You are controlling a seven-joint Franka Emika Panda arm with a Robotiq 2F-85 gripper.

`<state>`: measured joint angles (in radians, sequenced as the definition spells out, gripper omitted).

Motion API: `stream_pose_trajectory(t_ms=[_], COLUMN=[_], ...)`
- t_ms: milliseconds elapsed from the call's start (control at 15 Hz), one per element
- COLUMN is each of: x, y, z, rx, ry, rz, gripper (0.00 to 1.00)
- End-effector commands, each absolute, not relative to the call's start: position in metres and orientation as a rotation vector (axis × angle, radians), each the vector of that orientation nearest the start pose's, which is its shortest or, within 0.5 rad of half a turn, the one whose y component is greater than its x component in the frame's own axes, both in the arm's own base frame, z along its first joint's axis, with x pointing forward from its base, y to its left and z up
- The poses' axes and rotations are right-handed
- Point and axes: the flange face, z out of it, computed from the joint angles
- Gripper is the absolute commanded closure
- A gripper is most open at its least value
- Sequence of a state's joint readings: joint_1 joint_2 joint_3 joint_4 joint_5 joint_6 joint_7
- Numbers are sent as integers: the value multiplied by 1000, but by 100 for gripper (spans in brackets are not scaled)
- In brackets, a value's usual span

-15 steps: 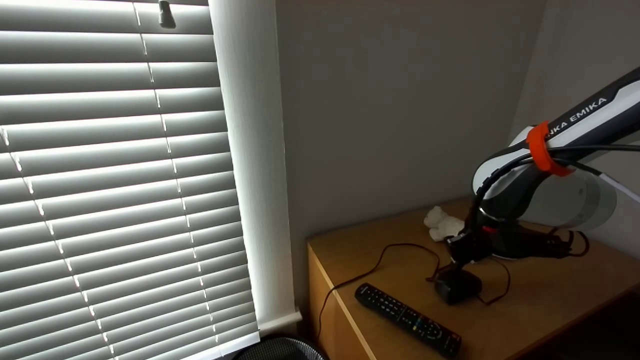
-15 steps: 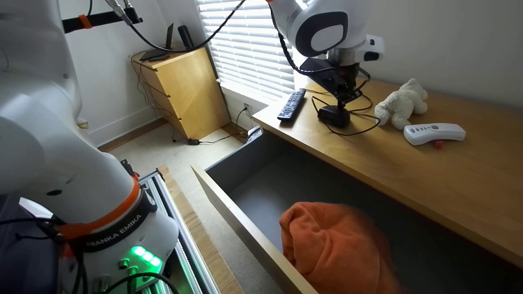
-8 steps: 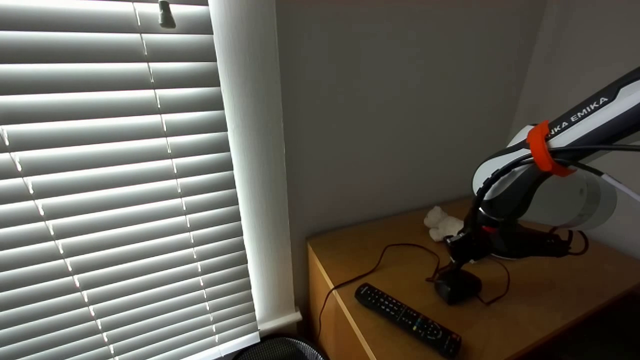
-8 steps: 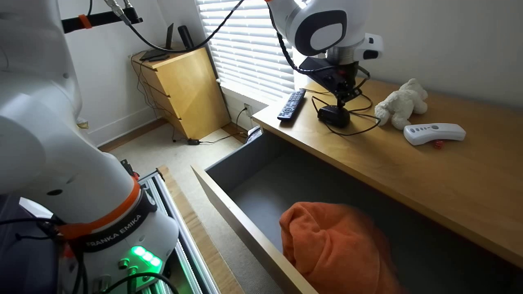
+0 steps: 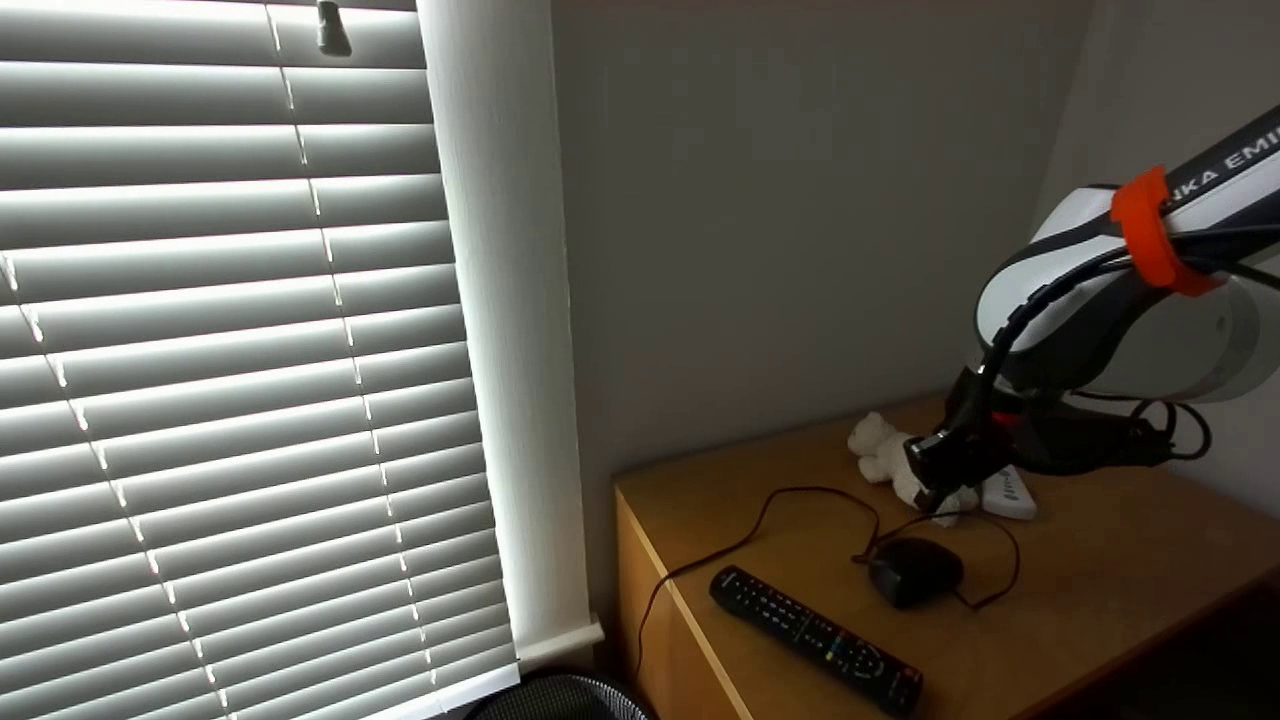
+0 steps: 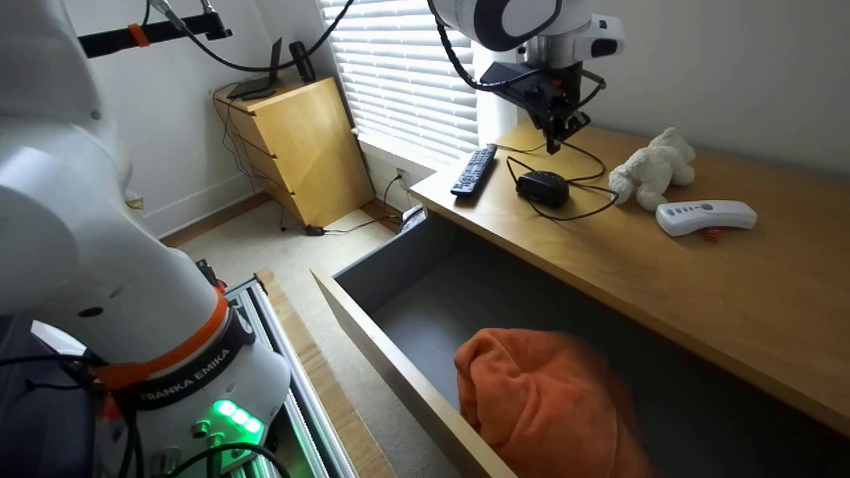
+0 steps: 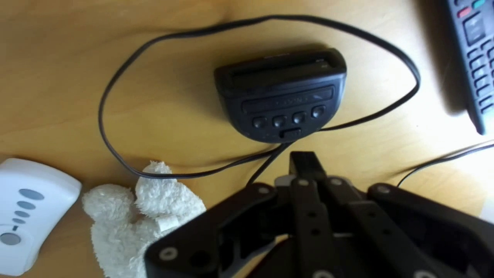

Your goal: Push a button on the adapter

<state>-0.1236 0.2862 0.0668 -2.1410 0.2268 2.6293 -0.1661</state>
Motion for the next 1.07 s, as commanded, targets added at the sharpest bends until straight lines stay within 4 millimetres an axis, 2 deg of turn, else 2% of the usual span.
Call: stream_pose_trajectory(t_ms=[0, 133, 400, 667, 733, 867, 933, 1000], x=[545, 528, 503, 485, 481, 476, 492, 489], y=[-37, -34, -28, -32, -34, -33, -33, -33], z=[313, 328, 370, 410, 418, 431, 424, 430], rx=[-3102, -3153, -3223, -3214, -3207, -3185, -3206, -3203], ry=[58, 35, -32, -17, -4, -4, -11, -7], rz=[-147, -75, -95, -110, -112, -129, -136, -145], gripper=[74, 67, 36, 5, 1, 0, 2, 0])
